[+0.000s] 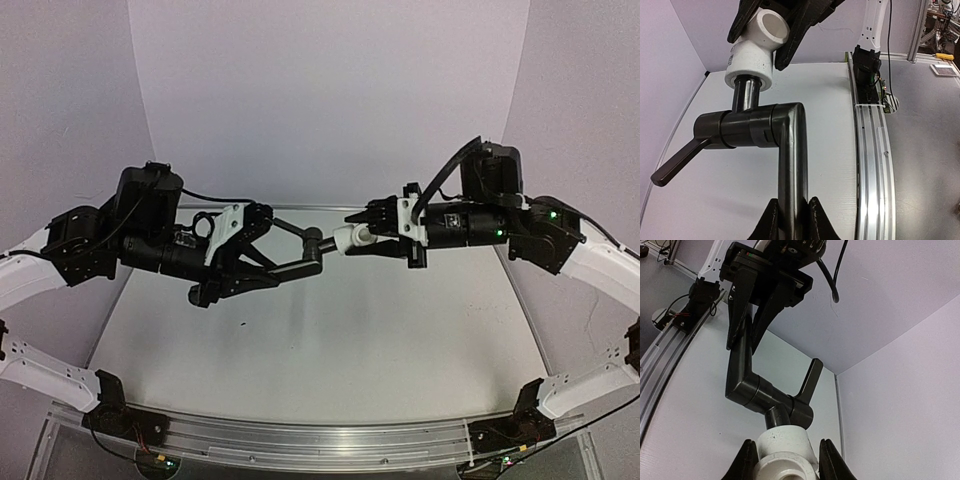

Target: Install the water faucets

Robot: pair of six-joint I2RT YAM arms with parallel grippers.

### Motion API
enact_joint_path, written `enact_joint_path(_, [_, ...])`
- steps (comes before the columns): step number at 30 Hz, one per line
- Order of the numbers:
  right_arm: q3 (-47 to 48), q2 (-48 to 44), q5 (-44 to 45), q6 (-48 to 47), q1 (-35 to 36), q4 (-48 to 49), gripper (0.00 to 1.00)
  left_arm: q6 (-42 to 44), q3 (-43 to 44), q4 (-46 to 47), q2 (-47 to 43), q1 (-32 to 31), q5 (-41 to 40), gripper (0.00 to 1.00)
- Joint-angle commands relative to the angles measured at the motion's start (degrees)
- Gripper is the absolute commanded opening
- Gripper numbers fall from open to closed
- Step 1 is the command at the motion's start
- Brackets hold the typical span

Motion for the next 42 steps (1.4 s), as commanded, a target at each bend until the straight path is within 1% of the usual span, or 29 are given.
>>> enact_joint_path(1, [-1.88, -2.87, -1.52, -1.46, 0.37, 6.66, 0.0, 4.47, 0.33, 6.75, -0.26, -0.37, -6.04, 0.0])
enact_joint_path(4, [-4.97, -4.06, -0.69, -5.53, 0.34, 6.42, 0.0, 4.31, 0.39, 6.34, 0.21, -0.34, -8.56, 0.0])
enact_joint_path(6, [-7.59, -5.39, -0.16, -10.09, 0.36, 6.54, 0.0, 4.09, 0.6, 5.76, 0.86, -0.37, -10.43, 0.0])
enact_joint_path(8, [-10.03, -7.03, -0.08, -14.82, 0.33, 7.14, 0.0, 3.79, 0.69, 5.47, 1.42, -0.33, -10.73, 0.0])
enact_joint_path(10, [-12.66, -8.42, -0.27, -16.81, 0.33, 8.96, 0.0, 3.51, 0.22, 6.41, 1.37, -0.36, -10.42, 0.0])
enact_joint_path(11, [-13.29, -8.95, -0.26, -17.69, 0.35, 9.59, 0.13, 3.52, -0.04, 6.8, 1.26, -0.37, -10.6, 0.0])
enact_joint_path(12, [-13.66, -9.19, 0.05, -17.94, 0.33, 9.72, 0.3, 3.33, -0.46, 7.52, 1.1, -0.37, -11.04, 0.0])
enact_joint_path(13, [-13.77, -9.24, 0.65, -17.53, 0.35, 9.71, 0.51, 3.1, -1.04, 8.32, 0.93, -0.3, -11.91, 0.0])
enact_joint_path(15, [-13.71, -9.18, 2.08, -16.14, 0.33, 9.75, 0.89, 3.17, -2.44, 10.24, 0.69, -0.27, -13.45, 0.0])
enact_joint_path(16, [-13.71, -9.23, 2.92, -15.23, 0.33, 9.69, 0.96, 3.11, -2.96, 10.96, 0.79, -0.28, -14.4, 0.0])
enact_joint_path(17, [-13.76, -9.4, 3.55, -14.34, 0.33, 9.67, 0.98, 2.96, -3.07, 11.18, 1.21, -0.25, -15.12, 0.0])
enact_joint_path(20, [-14.24, -10.2, 4.09, -11.72, 0.33, 9.66, 0.98, 2.98, -2.83, 11.02, 3.66, 0.24, -18.5, 0.0])
enact_joint_path(22, [-14.59, -10.99, 3.93, -9.36, 0.34, 9.66, 0.98, 2.17, -2.87, 11.14, 5.59, 1.7, -18.84, 0.0])
enact_joint_path(26, [-14.07, -11.74, 4.99, -2.45, 0.37, 9.66, 0.98, -1.32, -4.15, 13.58, 8.93, 7.16, -15.14, 0.0])
enact_joint_path(30, [-13.75, -12.59, 6.53, 3.06, 0.33, 9.74, 0.98, -1.91, -6.04, 18.45, 12.05, 10.03, -12.92, 0.0])
enact_joint_path(33, [-13.45, -12.97, 6.87, 5.44, 0.35, 9.75, 0.98, -3.17, -5.04, 19.94, 16.58, 12.43, -10.27, 0.0])
enact_joint_path(37, [-13.43, -13.56, 7.48, 7.3, 0.33, 9.67, 0.98, -4.61, -5.16, 24.01, 21.04, 16.21, -4.33, 0.0])
enact_joint_path(42, [-13.55, -14.31, 8.03, 8.61, 0.33, 9.66, 0.98, -3.0, -1.67, 22.32, 27.91, 18.92, -1.6, 0.0])
